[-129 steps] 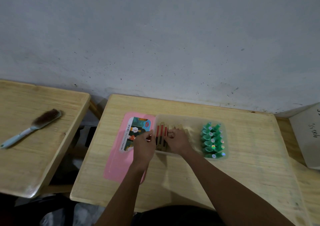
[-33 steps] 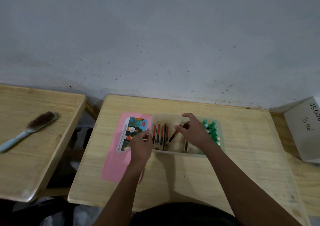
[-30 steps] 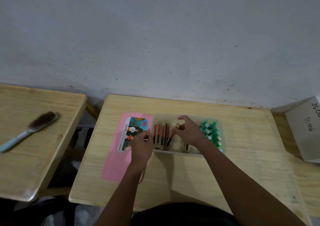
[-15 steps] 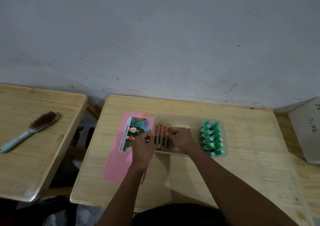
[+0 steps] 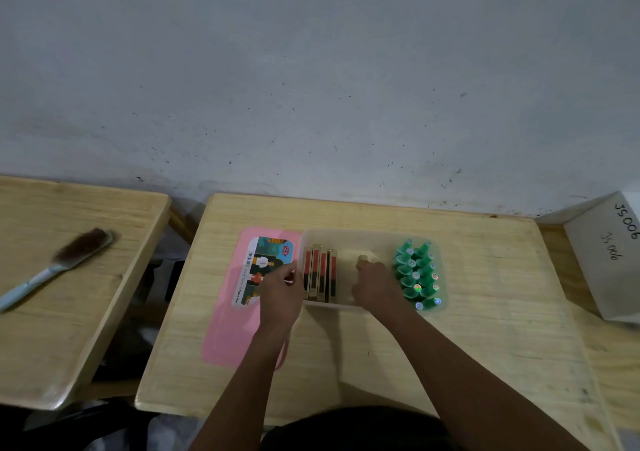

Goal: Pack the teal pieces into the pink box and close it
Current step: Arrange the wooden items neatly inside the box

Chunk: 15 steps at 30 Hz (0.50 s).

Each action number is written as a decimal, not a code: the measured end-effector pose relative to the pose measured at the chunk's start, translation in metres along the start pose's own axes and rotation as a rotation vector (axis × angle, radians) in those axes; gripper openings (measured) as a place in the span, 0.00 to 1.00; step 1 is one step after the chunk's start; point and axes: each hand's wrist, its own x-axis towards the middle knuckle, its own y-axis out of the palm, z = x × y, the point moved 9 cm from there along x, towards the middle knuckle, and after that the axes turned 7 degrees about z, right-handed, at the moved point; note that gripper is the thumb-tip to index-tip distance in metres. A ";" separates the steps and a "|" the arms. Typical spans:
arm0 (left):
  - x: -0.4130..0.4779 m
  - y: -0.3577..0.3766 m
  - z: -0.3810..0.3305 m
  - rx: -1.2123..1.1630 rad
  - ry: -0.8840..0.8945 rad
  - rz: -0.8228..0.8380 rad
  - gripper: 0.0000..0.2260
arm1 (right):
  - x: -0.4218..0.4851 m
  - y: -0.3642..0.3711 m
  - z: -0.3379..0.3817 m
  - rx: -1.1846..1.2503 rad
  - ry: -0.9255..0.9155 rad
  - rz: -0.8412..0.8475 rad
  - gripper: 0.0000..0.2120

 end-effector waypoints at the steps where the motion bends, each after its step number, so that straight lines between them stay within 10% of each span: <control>1: 0.000 0.000 0.001 -0.005 -0.005 0.000 0.13 | 0.001 0.001 0.004 0.038 -0.032 -0.010 0.20; 15: 0.001 0.000 0.001 -0.013 -0.027 -0.008 0.13 | 0.020 0.007 0.003 0.431 -0.111 0.066 0.23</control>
